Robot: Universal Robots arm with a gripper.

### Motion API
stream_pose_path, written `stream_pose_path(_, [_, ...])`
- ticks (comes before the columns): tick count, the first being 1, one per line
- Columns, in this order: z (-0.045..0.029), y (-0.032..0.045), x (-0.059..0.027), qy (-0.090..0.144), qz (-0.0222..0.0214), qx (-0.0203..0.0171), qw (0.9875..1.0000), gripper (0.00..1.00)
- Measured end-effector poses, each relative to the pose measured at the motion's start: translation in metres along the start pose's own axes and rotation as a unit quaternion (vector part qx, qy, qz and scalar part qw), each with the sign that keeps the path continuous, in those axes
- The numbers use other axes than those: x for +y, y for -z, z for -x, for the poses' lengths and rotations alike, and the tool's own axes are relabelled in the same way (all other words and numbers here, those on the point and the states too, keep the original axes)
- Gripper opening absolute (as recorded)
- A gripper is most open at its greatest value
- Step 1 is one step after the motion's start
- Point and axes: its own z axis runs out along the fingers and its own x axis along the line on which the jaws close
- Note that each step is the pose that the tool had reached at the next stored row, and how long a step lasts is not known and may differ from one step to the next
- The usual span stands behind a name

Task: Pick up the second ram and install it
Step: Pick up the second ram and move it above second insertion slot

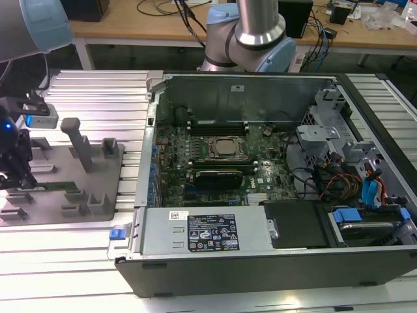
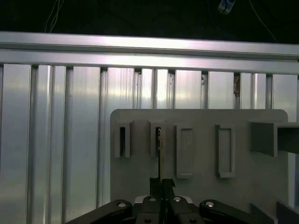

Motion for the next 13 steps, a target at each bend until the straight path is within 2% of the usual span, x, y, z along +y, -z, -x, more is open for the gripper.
stream_pose_path(8, [0.0003, 0.0127, 0.0003, 0.0, -0.0004, 0.0, 1.0, 0.09])
stream_pose_path(9, [0.0004, 0.0171, 0.0003, 0.0, -0.0008, 0.0, 1.0, 0.09])
stream_pose_path(13, [0.0006, 0.0224, 0.0005, 0.0, -0.0015, -0.0008, 1.0, 0.09])
